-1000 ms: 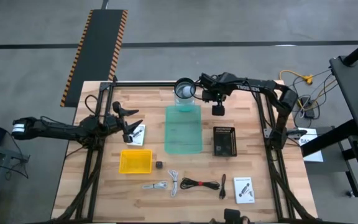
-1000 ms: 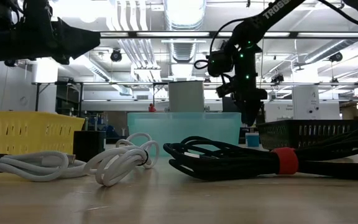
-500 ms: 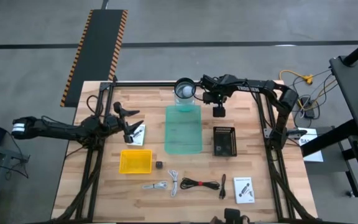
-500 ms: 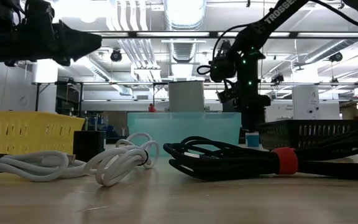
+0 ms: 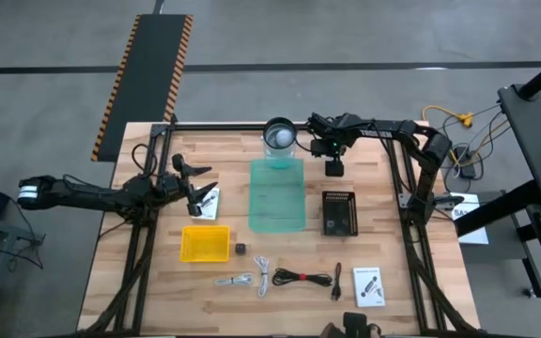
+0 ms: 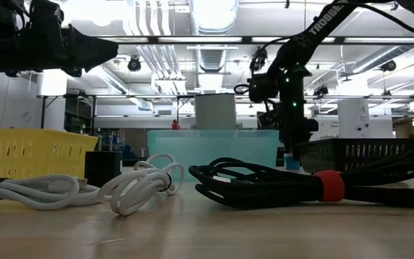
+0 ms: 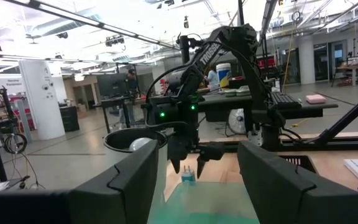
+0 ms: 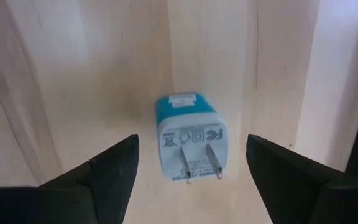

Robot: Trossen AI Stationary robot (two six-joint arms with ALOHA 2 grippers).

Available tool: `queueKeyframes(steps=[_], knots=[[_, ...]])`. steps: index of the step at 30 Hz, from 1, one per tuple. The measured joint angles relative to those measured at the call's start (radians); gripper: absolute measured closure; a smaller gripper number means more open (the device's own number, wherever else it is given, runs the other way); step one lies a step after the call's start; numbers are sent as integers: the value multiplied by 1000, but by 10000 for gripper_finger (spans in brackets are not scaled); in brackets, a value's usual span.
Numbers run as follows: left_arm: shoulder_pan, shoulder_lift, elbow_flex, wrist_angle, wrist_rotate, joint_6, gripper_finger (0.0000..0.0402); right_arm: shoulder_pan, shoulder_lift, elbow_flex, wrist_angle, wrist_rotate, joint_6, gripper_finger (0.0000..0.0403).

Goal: Pick and place items into bin
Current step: Put the blue charger adapter into the black bin

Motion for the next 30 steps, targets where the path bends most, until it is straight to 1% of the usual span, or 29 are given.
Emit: queueKeyframes(steps=[4, 13, 18, 30], knots=[[0, 0, 0, 0, 0, 0, 196, -2, 0, -3, 11, -1, 21, 133], [0, 0, 0, 0, 0, 0, 196, -1, 0, -5, 33, -4, -3, 164], [0, 0, 0, 0, 0, 0, 196, -1, 0, -5, 35, -33, -2, 190], [0, 0, 0, 0, 0, 0, 196, 0, 0, -5, 34, -34, -27, 261]])
